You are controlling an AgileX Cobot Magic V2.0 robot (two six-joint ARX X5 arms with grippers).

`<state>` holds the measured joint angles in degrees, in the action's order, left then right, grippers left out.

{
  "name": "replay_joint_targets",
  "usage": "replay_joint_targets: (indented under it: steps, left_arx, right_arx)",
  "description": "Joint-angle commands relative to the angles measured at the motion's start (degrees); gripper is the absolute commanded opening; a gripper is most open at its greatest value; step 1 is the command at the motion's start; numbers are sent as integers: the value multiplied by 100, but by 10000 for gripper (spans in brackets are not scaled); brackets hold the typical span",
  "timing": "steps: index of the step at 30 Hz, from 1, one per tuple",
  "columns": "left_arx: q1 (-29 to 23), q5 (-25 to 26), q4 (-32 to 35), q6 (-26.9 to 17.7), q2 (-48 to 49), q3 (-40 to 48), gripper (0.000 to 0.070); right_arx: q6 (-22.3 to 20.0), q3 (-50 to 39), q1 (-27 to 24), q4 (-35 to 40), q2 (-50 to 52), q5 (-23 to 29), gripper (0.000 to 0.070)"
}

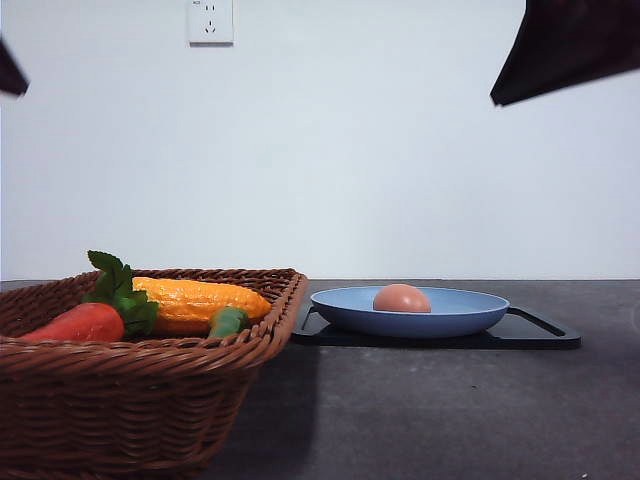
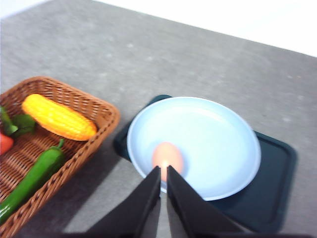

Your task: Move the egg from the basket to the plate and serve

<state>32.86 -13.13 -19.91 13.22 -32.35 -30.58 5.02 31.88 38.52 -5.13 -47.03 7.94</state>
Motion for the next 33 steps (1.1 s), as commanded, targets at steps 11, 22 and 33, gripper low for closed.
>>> replay_joint_targets:
  steps: [11,22,33]
  left_arx:
    - [37,68,175,286,-55,-27,0]
    - [37,68,176,286,-56,-27,0]
    - [-241,69,192,-355,1088,74,0]
  right_arx:
    - [95,-147,62,251,-77,14,0]
    - [95,-147,62,259,-74,15,0]
    - [95,-147,62,259,-74,9,0]
